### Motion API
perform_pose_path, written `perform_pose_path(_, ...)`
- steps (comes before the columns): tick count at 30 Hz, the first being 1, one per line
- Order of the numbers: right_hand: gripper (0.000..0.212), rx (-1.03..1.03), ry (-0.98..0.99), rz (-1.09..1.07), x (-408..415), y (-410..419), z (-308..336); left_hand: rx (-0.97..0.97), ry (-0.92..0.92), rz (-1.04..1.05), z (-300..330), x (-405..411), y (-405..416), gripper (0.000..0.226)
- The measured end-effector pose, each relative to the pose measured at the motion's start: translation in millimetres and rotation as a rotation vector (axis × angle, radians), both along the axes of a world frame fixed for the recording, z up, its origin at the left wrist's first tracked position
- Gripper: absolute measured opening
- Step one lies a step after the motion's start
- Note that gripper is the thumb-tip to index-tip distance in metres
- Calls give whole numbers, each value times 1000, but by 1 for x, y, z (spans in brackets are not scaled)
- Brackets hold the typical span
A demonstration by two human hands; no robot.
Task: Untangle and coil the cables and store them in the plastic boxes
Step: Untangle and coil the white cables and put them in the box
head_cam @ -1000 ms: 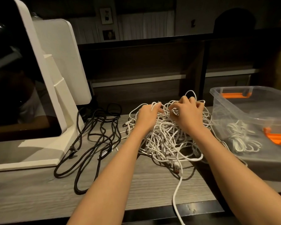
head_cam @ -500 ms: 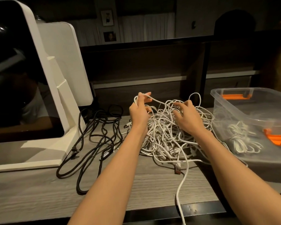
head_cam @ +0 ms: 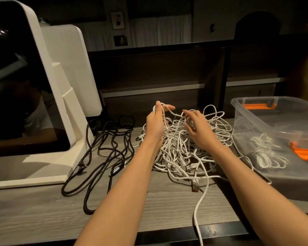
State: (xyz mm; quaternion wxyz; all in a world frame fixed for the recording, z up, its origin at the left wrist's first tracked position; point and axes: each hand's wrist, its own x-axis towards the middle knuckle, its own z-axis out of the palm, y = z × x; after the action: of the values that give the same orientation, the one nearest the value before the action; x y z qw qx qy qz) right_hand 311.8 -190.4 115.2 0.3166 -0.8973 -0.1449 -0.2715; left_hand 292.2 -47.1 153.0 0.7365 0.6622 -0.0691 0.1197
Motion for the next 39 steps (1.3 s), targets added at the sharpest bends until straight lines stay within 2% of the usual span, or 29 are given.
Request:
perform_pose_path(6,32,-141,-47,-100,5,0,-4,-272,78,-89,2,0,-5,46)
perform_pose_path(11,28,-184,-97,-170,0,-4,-4,-532,316,-126,9,2,2,47)
perform_pose_path(15,18,-233,-205,-280,-5,-2,-1,-564,441,-127,6,7,8,52)
perform_pose_path(21,15,-410,-247,-245,-2,-1,-4,-428,364,-154,6,6,6,45)
perform_pose_path(25,6,-328,-455,-202,-4,-4,-2,53,122,58,-1,9,6,34)
perform_pose_path(26,2,-322,-507,-185,-6,-4,-1,133,74,85,-3,11,5,33)
perform_pose_path(31,12,-264,-642,-123,-12,-2,4,432,-15,98,-7,12,-1,34)
perform_pose_path(34,11,-248,-673,-134,-13,0,5,518,-57,56,-5,9,1,41)
perform_pose_path(39,23,-248,-607,-195,-15,7,6,543,-69,-181,1,5,-2,54)
